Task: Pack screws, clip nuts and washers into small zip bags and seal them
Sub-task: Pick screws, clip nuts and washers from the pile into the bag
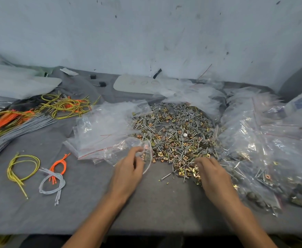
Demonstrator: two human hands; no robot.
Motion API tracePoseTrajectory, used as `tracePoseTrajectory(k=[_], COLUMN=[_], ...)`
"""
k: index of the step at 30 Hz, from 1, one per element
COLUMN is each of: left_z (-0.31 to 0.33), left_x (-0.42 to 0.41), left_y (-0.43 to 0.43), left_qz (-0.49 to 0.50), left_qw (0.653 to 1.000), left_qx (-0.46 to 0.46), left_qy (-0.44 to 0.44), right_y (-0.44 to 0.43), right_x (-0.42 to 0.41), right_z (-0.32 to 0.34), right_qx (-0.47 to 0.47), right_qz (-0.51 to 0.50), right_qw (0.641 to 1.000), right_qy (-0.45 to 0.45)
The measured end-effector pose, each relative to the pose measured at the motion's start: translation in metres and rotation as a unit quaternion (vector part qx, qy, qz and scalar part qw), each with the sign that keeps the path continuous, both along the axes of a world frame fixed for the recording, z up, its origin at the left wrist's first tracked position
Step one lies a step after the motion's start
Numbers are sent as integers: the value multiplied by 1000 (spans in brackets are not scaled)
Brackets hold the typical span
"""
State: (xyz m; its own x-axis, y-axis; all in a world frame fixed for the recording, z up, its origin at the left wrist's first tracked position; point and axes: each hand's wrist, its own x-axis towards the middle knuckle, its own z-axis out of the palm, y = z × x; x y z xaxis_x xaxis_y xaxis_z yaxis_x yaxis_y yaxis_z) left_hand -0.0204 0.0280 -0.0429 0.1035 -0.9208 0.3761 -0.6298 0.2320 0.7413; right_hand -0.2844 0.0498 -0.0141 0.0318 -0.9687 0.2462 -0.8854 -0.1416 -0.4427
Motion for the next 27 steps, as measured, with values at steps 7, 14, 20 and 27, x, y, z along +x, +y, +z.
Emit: tracePoseTrajectory(k=[7, 14, 20, 27], left_z=[0, -3, -2, -4], left_x=[0, 0, -2, -2], left_y=[-3, -20, -32, -25], left_qz=[17, 12, 18, -12], left_qw=[1000, 999, 999, 1000], left_qx=[10, 26, 10, 5], left_qy=[9, 23, 32, 16], right_y=[-24, -44, -42, -41], right_x=[9, 25, 58, 102], right_z=[2, 8, -2, -10], right_qx=[46, 22, 59, 84], right_qz=[6, 15, 11, 73], right_qw=[988, 987, 922, 891], right_qy=[-149, -161, -382, -441])
